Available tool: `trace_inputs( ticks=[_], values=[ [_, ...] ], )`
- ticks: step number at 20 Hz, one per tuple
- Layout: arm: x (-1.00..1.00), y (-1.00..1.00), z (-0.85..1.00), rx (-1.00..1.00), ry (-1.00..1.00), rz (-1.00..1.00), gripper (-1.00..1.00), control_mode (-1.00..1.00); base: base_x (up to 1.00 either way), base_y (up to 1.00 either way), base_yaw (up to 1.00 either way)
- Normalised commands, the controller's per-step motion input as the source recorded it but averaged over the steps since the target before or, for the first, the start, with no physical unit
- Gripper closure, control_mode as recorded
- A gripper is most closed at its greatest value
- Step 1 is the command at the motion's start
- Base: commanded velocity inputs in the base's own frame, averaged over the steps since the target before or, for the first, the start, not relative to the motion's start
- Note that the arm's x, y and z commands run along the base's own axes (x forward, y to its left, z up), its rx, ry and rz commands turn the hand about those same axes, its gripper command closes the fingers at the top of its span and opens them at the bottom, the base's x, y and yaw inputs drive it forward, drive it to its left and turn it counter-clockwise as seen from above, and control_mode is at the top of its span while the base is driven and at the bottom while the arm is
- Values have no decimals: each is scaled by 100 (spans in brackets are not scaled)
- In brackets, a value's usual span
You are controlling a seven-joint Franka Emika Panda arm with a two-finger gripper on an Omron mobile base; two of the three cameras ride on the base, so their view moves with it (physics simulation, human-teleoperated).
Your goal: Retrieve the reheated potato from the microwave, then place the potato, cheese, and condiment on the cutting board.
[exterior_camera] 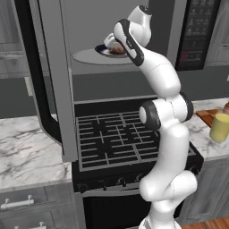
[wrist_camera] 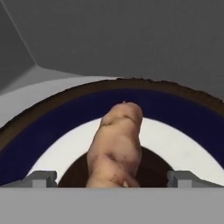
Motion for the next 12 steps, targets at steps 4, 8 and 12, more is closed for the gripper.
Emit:
trace_inputs(
  ticks=[4,8,12],
  values=[
    [12,0,-18,0,7,0,-100,-100,0,0,0],
    [2,1,-11,0,1,0,100,-100,0,0,0],
    [-1,0,-11,0,0,1,100,-100,0,0,0]
  ],
)
